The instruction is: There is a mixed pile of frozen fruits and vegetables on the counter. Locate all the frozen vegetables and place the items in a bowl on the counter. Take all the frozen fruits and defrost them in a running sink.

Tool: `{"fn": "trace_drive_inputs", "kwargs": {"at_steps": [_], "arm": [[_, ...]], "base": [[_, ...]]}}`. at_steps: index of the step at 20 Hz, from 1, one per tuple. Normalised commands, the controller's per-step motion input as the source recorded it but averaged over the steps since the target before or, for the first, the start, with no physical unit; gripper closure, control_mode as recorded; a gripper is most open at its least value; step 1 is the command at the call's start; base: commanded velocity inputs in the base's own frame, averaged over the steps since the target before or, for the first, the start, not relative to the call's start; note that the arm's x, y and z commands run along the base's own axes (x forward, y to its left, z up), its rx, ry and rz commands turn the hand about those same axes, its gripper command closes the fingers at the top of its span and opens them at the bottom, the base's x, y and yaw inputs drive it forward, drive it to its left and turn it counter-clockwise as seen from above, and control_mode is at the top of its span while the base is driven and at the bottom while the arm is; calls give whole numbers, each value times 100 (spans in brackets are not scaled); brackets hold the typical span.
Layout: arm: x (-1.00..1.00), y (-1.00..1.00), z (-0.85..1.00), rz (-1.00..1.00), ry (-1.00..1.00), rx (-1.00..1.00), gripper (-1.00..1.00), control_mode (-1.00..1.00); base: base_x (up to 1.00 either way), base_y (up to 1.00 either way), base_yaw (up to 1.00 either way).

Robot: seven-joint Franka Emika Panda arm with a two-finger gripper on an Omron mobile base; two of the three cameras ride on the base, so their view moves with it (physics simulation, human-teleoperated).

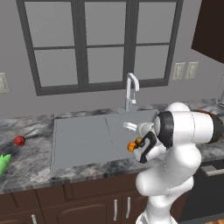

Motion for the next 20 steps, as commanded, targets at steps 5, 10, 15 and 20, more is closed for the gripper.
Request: {"fn": "trace_drive_inputs", "kwargs": {"at_steps": [5, 10, 15, 20], "arm": [[-46, 2, 99, 6, 26, 0, -100, -100], [-39, 5, 100, 7, 35, 0, -100, -100], [-60, 9, 89, 5, 15, 0, -100, -100], [-60, 10, 94, 5, 1, 0, -100, -100]], "base": [[0, 0, 0], [0, 0, 0], [0, 0, 0], [0, 0, 0]]}}
